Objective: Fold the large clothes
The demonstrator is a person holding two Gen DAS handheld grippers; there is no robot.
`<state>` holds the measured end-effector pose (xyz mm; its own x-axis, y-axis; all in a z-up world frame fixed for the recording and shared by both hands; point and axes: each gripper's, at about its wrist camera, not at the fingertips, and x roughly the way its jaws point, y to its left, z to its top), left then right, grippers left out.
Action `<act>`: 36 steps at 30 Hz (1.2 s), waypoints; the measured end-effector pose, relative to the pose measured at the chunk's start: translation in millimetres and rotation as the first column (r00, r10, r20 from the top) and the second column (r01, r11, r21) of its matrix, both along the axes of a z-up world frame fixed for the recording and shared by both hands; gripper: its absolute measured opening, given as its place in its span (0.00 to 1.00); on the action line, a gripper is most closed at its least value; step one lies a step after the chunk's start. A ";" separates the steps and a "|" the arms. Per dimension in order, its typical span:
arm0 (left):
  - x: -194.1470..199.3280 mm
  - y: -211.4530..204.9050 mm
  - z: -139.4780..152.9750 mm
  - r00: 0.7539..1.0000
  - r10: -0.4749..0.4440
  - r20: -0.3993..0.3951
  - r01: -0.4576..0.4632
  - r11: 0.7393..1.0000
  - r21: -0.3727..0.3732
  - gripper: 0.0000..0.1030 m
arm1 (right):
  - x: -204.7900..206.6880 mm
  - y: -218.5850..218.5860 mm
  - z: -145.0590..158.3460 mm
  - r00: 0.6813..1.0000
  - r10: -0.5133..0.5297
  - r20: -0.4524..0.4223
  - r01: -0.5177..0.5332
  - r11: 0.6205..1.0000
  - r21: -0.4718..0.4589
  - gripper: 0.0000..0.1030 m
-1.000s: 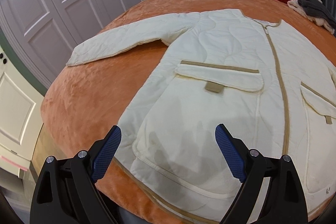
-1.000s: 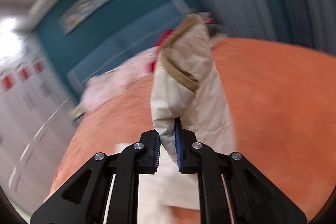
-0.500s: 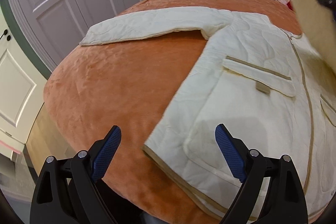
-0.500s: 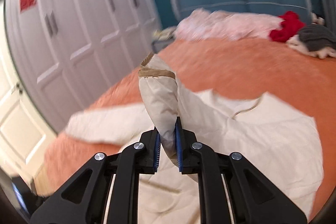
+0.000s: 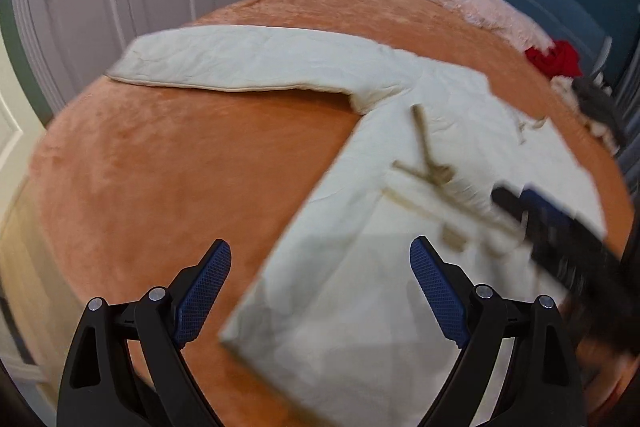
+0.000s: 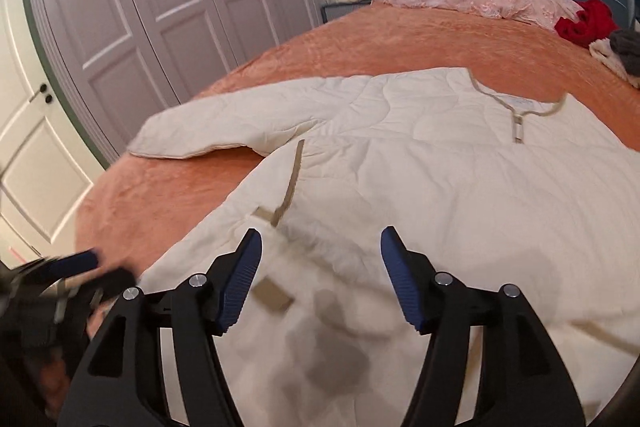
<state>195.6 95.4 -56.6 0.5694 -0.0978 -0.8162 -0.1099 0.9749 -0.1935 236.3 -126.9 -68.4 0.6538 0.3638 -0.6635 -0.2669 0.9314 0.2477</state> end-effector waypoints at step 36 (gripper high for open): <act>83.7 -101.9 -62.0 0.996 -0.088 0.005 0.087 0.992 0.097 0.10 | -39.8 -269.9 -60.6 0.716 -0.674 -0.184 0.692 0.720 0.056 0.11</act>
<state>279.3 -6.5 -118.6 0.5694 -0.0683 -0.8192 -0.0225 0.9949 -0.0986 196.5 -396.8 -129.0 0.6570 -0.0676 -0.7508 0.4766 0.8089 0.3442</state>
